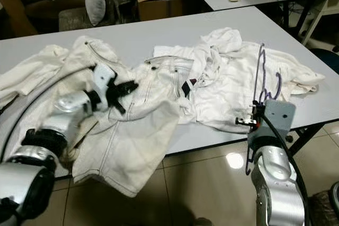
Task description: Hang hanger
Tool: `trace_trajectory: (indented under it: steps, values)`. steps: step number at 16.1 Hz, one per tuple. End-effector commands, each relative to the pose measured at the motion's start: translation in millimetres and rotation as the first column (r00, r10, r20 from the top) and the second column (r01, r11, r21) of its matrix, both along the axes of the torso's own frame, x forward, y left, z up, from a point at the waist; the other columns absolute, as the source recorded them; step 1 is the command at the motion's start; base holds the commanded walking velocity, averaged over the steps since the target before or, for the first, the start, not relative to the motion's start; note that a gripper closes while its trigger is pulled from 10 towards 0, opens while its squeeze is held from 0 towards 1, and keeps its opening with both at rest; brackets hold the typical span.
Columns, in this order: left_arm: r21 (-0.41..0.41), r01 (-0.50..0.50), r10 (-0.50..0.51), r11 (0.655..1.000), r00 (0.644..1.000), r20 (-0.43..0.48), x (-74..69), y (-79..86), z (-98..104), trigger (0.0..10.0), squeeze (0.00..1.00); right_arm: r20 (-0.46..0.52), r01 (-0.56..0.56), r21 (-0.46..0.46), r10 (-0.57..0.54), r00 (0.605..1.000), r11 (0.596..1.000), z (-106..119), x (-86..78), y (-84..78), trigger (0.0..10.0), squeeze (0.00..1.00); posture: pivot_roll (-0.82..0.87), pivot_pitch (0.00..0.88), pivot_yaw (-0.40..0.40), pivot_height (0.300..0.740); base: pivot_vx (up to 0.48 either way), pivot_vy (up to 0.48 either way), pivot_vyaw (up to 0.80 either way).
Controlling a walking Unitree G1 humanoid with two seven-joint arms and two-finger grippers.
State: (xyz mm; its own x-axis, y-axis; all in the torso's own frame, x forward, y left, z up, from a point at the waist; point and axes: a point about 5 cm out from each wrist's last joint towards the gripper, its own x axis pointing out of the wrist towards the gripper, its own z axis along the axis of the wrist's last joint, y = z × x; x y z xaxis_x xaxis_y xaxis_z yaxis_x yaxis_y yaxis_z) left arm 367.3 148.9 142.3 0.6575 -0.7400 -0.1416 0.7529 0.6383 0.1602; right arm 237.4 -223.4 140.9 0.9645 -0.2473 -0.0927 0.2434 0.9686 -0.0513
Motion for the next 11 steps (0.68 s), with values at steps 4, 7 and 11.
trace_trajectory:
  steps: [4, 7, 11]
  values:
    - [0.029, 0.262, -0.261, 0.965, 0.933, 0.247, 10.9, 3.5, 86.8, 0.0, 0.0, 0.028, -0.003, 0.01, 0.003, 1.0, 1.0, 3.9, 4.1, -4.7, 10.0, 0.0, -0.24, 0.0, 0.11, 0.74, 0.0, 0.0, 0.0]
    - [0.229, 0.283, -0.356, 0.931, 0.836, 0.417, 16.9, 5.8, 159.0, 0.0, 0.0, 0.043, -0.012, 0.019, 0.012, 0.999, 1.0, 6.4, 10.4, -4.0, 10.0, 0.0, -0.22, 0.0, 0.096, 0.74, 0.0, 0.0, 0.0]
    - [0.123, 0.515, -0.51, 0.848, 0.732, 0.451, 7.8, -9.4, 214.7, 0.0, 0.0, 0.055, 0.026, 0.063, -0.03, 0.998, 0.998, 4.1, 8.2, -4.7, 10.0, 0.0, -0.22, 0.0, 0.114, 0.74, 0.0, 0.0, 0.0]
